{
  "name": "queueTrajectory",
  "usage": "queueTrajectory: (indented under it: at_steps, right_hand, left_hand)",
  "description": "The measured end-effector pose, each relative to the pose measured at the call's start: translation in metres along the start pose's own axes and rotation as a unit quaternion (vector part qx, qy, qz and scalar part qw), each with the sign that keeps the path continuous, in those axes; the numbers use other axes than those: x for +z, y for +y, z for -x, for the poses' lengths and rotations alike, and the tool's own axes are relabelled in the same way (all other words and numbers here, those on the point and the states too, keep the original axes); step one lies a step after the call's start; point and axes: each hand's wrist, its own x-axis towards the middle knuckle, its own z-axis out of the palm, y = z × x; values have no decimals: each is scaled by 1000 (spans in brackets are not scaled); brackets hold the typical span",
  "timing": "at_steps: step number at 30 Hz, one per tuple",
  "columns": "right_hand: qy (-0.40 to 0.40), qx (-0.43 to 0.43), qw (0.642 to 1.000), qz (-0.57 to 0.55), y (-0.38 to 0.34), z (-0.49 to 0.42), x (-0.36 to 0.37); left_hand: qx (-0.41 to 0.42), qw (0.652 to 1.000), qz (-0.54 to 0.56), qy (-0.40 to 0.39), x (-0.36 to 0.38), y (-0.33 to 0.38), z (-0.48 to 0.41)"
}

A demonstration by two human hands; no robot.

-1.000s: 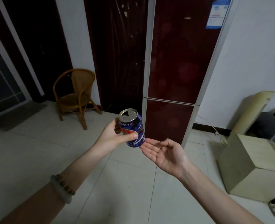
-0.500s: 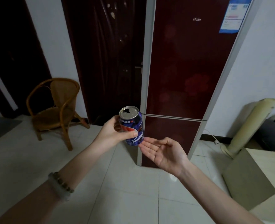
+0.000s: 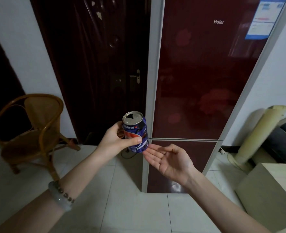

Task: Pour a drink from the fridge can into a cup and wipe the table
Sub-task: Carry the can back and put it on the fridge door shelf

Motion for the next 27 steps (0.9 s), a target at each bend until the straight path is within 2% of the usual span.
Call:
queueTrajectory:
  at_steps: [16, 21, 27]
  right_hand:
    - [3, 4, 1000, 23, -121, -162, -9]
    - [6, 8, 997, 71, -154, -197, -8]
    - [14, 6, 982, 190, -177, -225, -1]
  left_hand:
    - [8, 1000, -5, 22, -19, -20, -196]
    - [7, 999, 0, 36, -23, -21, -237]
    - [1, 999, 14, 32, -37, -23, -268]
